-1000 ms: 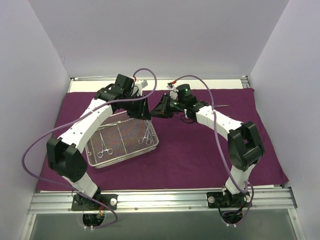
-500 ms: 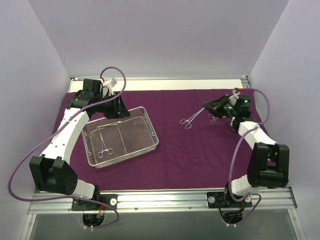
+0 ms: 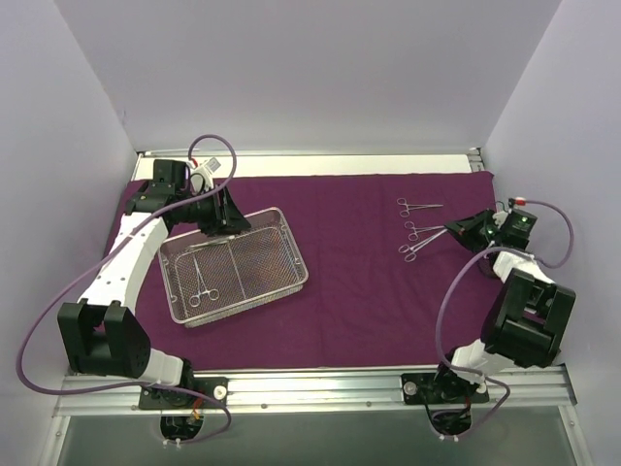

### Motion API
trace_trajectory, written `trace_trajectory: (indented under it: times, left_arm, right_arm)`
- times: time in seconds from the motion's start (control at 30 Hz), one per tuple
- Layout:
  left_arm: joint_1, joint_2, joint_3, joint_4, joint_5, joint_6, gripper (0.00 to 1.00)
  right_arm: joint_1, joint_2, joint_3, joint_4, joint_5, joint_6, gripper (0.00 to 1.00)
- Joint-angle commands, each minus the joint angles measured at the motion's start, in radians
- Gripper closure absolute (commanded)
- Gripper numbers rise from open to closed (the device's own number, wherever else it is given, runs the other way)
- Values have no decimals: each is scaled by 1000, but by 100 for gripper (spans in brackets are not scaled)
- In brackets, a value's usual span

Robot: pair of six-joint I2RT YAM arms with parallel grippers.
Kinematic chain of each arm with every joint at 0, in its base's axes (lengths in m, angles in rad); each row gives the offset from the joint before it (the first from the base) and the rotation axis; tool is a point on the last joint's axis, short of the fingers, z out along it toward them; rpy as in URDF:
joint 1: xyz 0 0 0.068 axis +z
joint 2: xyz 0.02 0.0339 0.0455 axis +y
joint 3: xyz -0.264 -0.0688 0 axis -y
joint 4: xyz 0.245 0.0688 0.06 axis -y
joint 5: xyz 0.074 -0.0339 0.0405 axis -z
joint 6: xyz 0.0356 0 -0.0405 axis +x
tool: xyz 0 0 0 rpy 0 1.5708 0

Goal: Open and lay out the surgical kit
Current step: Place the medical item in the surgical kit.

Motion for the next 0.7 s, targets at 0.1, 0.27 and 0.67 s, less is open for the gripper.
trace_trajectory:
  times: [0.1, 0.27, 0.67]
  left_arm:
    - [17, -25, -8, 136, 98, -77, 49]
    - [37, -12, -9, 129, 114, -62, 49]
    - [58, -2, -9, 126, 129, -74, 50]
  right_arm:
    - [-127, 65, -58, 158, -55, 7, 100]
    - [-182, 106, -118, 272, -92, 56, 100]
    - [-187, 211, -241, 623, -90, 266, 100]
